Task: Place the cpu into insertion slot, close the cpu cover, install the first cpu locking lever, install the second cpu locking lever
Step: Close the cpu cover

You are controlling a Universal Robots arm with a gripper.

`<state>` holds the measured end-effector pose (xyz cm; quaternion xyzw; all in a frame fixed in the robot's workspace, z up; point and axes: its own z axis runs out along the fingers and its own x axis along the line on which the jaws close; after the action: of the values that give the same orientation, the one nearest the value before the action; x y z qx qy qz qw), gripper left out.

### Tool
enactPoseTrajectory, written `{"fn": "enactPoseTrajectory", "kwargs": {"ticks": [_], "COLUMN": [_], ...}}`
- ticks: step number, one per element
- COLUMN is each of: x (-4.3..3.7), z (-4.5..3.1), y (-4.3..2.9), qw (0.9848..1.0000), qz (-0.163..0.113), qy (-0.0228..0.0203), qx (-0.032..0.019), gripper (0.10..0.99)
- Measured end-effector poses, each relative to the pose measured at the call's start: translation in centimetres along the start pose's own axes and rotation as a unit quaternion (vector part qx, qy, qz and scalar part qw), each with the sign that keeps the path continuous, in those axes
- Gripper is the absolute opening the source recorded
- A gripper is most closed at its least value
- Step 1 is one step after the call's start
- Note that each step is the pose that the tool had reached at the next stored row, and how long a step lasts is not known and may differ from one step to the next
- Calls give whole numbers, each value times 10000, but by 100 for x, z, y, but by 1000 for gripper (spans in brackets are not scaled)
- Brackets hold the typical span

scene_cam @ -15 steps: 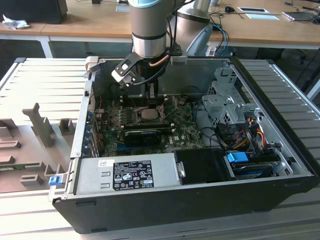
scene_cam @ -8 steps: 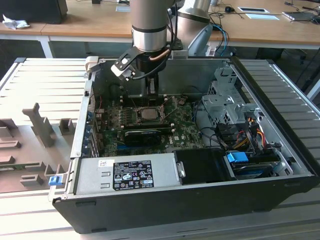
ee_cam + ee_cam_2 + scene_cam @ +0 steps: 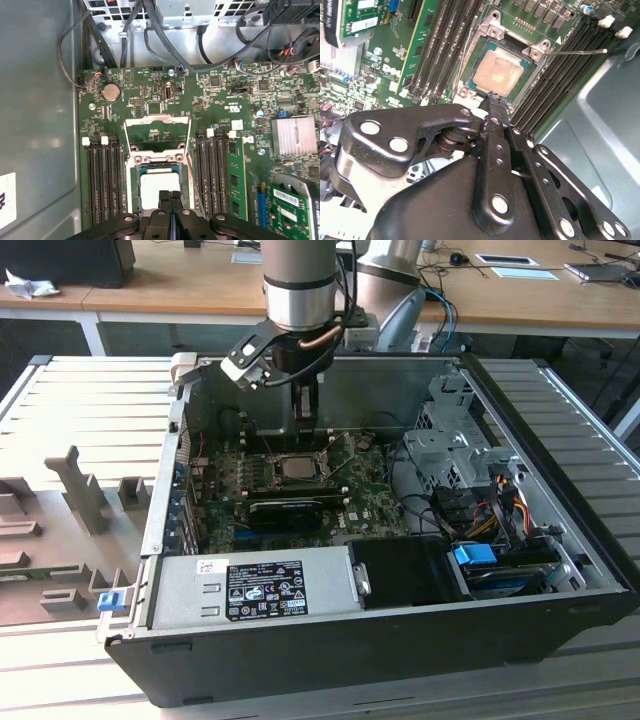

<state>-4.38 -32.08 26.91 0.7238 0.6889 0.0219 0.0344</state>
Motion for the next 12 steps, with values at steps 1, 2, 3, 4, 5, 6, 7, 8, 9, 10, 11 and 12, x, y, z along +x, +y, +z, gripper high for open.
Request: {"fn": "enactPoseTrajectory", "kwargs": {"ticks": [1,2,3,4,5,6,7,8,9,10,11,12], "x": [0,0,1,1,1,1,1,1,0,0,1,0], "z": [-15,-24,-29,-33,-43,-62,-83,-105,-129,-142,-166,-184], "y": [1,3,7,16,28,35,38,40,43,45,48,52], "qw": [10000,10000,10000,10000,10000,10000,10000,10000,10000,10000,10000,10000], "qz": [-1,-1,-1,-1,-1,-1,0,0,-1,-1,-1,-2], "qy": [-4,-6,-6,-6,-6,-8,-10,-11,-13,-13,-15,-16], "qx": [0,0,0,-1,0,0,0,0,0,0,-1,-1], "gripper": [106,106,106,106,106,106,106,106,106,106,106,106]}}
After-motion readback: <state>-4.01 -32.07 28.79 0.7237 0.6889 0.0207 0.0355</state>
